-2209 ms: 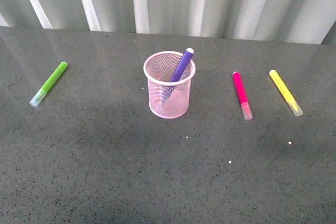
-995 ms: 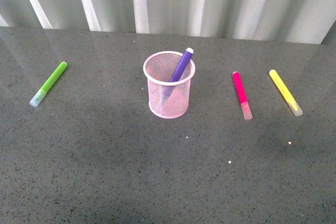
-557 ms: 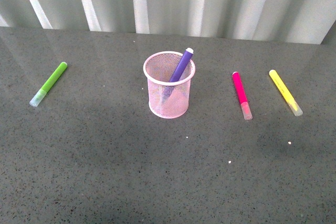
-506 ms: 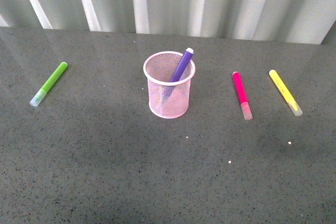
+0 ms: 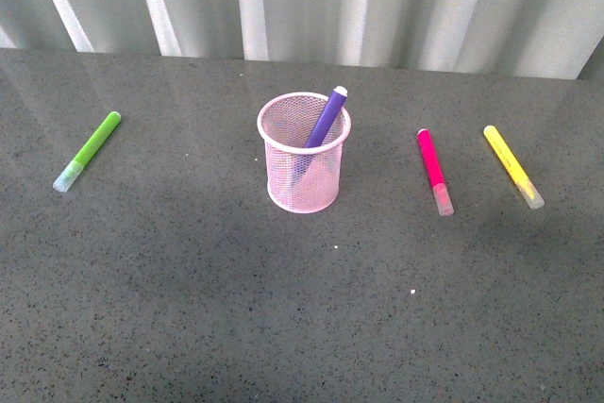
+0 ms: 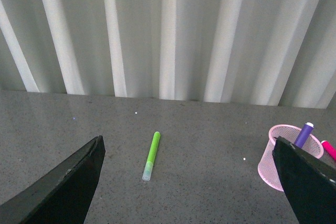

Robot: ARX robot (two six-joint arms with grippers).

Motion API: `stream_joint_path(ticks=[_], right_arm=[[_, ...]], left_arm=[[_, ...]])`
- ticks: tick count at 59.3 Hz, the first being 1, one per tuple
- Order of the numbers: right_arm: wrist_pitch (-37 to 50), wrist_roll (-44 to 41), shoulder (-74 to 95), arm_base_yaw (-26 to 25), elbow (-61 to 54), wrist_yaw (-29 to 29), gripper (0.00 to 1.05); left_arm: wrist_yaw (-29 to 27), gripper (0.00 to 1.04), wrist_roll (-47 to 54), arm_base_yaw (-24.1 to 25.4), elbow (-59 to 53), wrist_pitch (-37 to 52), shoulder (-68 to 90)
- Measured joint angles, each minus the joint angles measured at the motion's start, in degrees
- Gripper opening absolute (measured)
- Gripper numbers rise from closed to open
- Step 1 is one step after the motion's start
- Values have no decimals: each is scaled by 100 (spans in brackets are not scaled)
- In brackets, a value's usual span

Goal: Insert purple and pink pens into pink cup

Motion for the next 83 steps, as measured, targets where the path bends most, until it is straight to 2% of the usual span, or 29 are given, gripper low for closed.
stream_joint_path(ticks=[11,32,57,83], right_arm=[[391,81,1615,186,841,-164,98],[660,111,4057,402,2380,168,98],[695,286,5746,846,3381,133,98],[240,-7,6999,1145,4435,50,98]], left_arm=[[-2,98,0,0,0,0,0],[-2,98,0,0,0,0,0],[-2,98,0,0,0,0,0],[-2,98,2,0,0,0,0]])
